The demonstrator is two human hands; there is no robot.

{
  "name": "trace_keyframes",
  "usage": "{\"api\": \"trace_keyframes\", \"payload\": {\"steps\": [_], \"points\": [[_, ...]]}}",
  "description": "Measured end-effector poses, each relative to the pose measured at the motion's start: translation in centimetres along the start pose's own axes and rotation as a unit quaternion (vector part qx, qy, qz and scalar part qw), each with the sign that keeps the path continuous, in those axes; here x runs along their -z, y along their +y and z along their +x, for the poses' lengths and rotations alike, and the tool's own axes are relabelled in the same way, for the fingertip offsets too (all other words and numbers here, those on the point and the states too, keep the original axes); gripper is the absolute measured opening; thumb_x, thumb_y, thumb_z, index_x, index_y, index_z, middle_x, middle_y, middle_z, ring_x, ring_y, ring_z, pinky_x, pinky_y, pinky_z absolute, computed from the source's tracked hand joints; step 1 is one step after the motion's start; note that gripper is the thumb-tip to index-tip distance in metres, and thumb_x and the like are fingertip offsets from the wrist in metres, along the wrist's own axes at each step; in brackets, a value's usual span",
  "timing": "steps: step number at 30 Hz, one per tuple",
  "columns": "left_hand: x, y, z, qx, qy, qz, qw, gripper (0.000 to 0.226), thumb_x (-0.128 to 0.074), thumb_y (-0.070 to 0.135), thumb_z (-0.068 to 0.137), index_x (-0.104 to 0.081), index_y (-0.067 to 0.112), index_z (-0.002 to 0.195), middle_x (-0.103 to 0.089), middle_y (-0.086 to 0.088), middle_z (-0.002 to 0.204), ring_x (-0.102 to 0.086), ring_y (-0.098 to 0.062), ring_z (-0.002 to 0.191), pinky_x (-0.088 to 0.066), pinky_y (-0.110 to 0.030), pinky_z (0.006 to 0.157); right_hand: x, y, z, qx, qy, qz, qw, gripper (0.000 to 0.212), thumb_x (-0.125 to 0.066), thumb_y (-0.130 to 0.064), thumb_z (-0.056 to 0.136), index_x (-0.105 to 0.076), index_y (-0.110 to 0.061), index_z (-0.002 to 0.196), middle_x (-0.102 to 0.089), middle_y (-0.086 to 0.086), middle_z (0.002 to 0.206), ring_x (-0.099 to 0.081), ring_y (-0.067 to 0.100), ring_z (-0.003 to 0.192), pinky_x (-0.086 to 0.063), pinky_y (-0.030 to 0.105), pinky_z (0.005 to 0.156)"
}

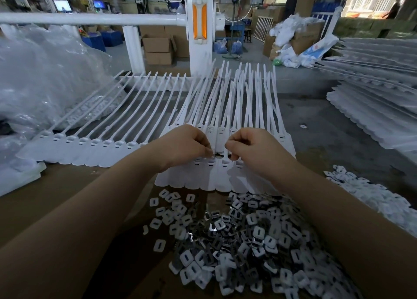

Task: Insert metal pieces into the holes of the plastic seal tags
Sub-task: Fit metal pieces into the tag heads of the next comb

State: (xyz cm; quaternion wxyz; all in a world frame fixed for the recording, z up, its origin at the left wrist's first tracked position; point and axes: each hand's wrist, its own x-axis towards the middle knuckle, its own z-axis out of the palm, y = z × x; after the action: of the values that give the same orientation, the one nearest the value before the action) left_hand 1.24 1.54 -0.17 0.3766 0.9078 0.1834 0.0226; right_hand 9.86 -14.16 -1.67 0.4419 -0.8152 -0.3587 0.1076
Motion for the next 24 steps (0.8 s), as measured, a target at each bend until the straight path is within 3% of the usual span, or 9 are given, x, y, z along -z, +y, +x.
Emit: {"api": "trace_keyframes", "payload": {"steps": [9, 13, 20, 24], "points": [[0.2, 0.1, 0.0, -0.001, -0.035, 0.023, 0.999, 0.01, -0.072, 0.026, 0.086, -0.071, 0.021, 0.078, -0.066, 0.007, 0.074, -0.058, -0.005, 0.07, -0.039, -0.02, 0.059, -0.1, -0.4, -0.2, -0.001, -0.01, -0.005, 1.0, 0.013, -0.058, -0.026, 0.095, -0.061, -0.03, 0.083, -0.067, -0.008, 0.073, -0.061, 0.002, 0.066, -0.043, 0.018, 0.058], [0.0, 0.1, 0.0, -0.002, -0.027, 0.036, 0.999, 0.009, -0.075, 0.025, 0.084, -0.07, 0.018, 0.08, -0.069, 0.0, 0.081, -0.061, -0.01, 0.075, -0.047, -0.023, 0.064, 0.0, -0.5, -0.3, -0.005, -0.015, 0.004, 1.0, 0.012, -0.058, -0.025, 0.095, -0.062, -0.028, 0.084, -0.068, -0.005, 0.077, -0.064, 0.008, 0.073, -0.054, 0.027, 0.068], [0.1, 0.0, -0.1, 0.0, -0.037, 0.033, 0.999, 0.009, -0.075, 0.026, 0.084, -0.069, 0.019, 0.082, -0.067, 0.004, 0.079, -0.06, -0.008, 0.074, -0.042, -0.02, 0.062, 0.1, -0.9, -0.6, 0.025, -0.018, -0.001, 1.0, 0.008, -0.062, -0.023, 0.092, -0.066, -0.024, 0.085, -0.069, -0.002, 0.081, -0.067, 0.015, 0.08, -0.056, 0.031, 0.074], [0.4, -0.2, -0.2, 0.0, -0.046, 0.016, 0.999, 0.007, -0.074, 0.023, 0.084, -0.068, 0.021, 0.082, -0.063, 0.01, 0.074, -0.055, -0.002, 0.069, -0.037, -0.017, 0.06, 0.4, -1.7, -1.4, 0.121, -0.157, -0.037, 0.98, 0.005, -0.071, -0.024, 0.087, -0.07, -0.028, 0.084, -0.068, -0.01, 0.081, -0.063, 0.002, 0.073, -0.052, 0.02, 0.068]]}}
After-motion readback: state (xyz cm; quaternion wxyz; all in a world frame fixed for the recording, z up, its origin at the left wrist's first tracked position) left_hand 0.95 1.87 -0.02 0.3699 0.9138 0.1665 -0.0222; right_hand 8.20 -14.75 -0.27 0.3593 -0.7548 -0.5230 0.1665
